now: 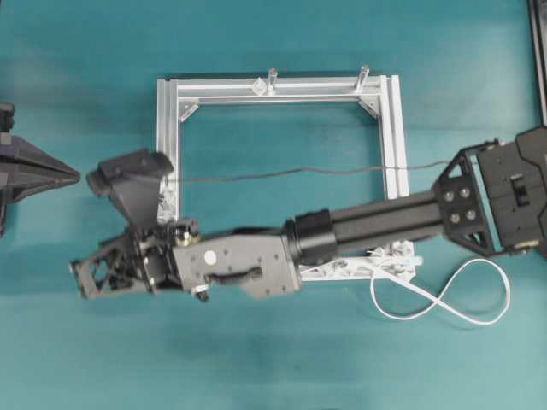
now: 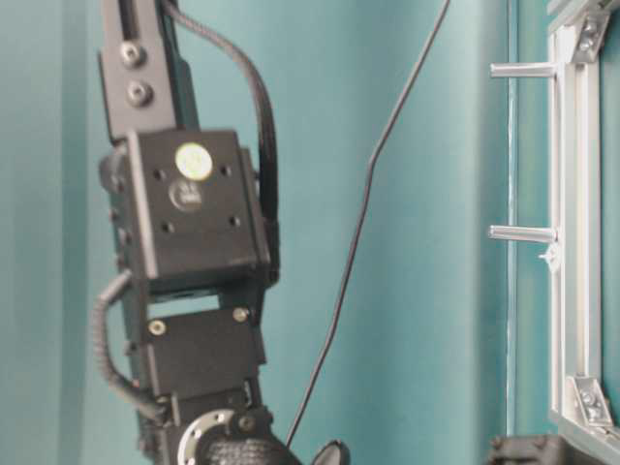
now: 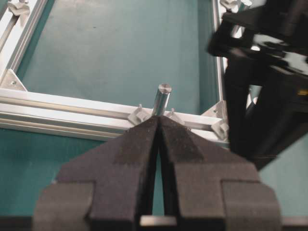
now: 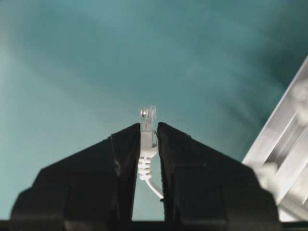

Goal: Move the cable alternately left and right between 8 closely spaced pins so it hooks onto each one.

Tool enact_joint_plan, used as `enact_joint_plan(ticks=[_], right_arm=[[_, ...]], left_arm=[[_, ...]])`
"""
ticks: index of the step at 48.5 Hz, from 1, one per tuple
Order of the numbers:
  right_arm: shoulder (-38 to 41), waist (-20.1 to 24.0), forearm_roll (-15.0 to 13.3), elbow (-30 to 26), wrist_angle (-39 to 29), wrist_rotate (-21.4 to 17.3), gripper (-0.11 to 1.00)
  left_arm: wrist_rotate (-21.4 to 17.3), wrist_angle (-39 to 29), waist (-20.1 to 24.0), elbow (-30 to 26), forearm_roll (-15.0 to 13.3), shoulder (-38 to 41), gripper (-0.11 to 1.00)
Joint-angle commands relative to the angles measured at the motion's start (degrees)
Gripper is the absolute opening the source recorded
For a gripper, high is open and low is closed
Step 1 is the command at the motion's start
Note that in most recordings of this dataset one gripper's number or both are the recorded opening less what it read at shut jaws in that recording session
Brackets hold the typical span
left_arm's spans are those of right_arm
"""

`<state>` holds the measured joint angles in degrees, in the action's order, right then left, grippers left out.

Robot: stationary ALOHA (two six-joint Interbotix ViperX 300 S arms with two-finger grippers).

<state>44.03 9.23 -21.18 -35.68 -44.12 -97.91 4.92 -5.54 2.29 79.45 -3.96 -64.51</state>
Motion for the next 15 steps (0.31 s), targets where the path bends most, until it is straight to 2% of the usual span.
enact_joint_plan(ticks=[1, 15], right_arm=[[-1.5, -0.2, -0.5, -1.5, 0.2, 0.6, 0.15], [-1.5, -1.6, -0.8, -1.5, 0.4, 1.4, 0.15]], left_arm=[[0.4, 0.3, -0.3, -1.0, 0.1, 0.4, 0.02], [0.4, 0.3, -0.3, -0.7, 0.0, 0.4, 0.02]])
